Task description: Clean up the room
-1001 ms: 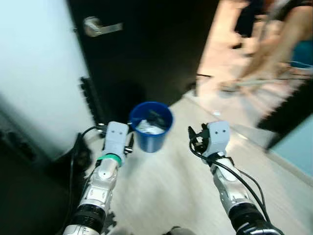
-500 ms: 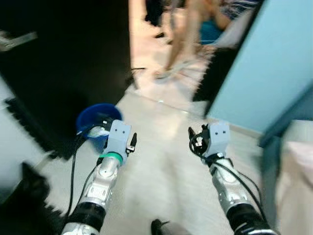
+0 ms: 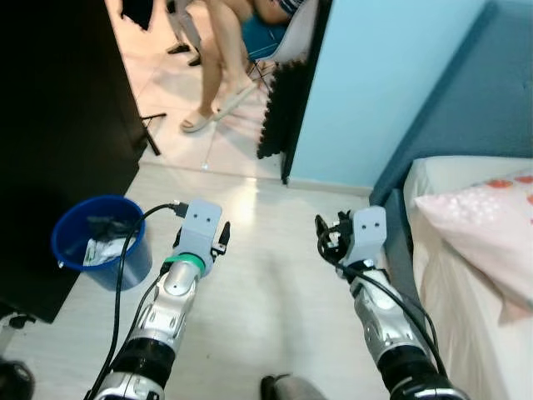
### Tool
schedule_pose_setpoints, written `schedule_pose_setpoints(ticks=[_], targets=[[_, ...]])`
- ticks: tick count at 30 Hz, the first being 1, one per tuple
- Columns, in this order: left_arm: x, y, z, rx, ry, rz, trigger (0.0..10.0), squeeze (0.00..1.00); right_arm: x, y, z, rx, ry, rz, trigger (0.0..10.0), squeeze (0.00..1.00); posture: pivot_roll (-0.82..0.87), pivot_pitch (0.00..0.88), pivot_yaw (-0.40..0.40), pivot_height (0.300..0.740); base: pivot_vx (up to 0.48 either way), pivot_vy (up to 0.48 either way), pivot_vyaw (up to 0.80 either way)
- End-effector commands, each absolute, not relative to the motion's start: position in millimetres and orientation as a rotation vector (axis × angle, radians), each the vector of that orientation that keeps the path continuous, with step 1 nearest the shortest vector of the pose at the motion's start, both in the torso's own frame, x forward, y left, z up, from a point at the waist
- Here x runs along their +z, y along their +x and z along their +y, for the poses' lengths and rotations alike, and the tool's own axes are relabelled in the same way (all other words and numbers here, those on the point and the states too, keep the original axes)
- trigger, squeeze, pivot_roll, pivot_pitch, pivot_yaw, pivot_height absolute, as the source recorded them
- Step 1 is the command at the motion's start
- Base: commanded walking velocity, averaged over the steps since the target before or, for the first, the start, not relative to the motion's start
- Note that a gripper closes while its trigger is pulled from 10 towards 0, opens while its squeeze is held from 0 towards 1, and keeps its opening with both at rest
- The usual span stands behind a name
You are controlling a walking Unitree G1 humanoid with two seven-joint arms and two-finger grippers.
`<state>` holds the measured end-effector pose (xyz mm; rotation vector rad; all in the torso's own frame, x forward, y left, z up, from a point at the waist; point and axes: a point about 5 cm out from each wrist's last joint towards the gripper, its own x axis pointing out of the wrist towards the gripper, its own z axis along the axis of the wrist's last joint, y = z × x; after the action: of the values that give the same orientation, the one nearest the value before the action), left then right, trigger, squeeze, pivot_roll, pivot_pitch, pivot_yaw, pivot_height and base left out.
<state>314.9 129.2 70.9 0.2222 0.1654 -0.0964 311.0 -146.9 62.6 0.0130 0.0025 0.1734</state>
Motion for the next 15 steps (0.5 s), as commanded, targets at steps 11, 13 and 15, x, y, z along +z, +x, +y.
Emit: schedule_pose_setpoints(ticks=[11,13,15], targets=[[65.3,311.8,124.5,-0.124,0.218,0.189,10.0,0.00,59.7,308.9,-150.5,0.156,0.023,0.010,10.0,0.00,0.00,0.000,0.028,0.734,0.000,0.000,-0.77],[65.7,311.8,124.2,-0.126,0.215,0.187,10.0,0.00,59.8,308.9,-150.8,0.155,0.022,0.009,10.0,0.00,0.00,0.000,0.028,0.734,0.000,0.000,-0.77],[66.5,311.7,123.7,-0.128,0.213,0.181,10.0,0.00,59.8,309.0,-150.8,0.156,0.022,0.010,10.0,0.00,0.00,0.000,0.028,0.734,0.000,0.000,-0.77]])
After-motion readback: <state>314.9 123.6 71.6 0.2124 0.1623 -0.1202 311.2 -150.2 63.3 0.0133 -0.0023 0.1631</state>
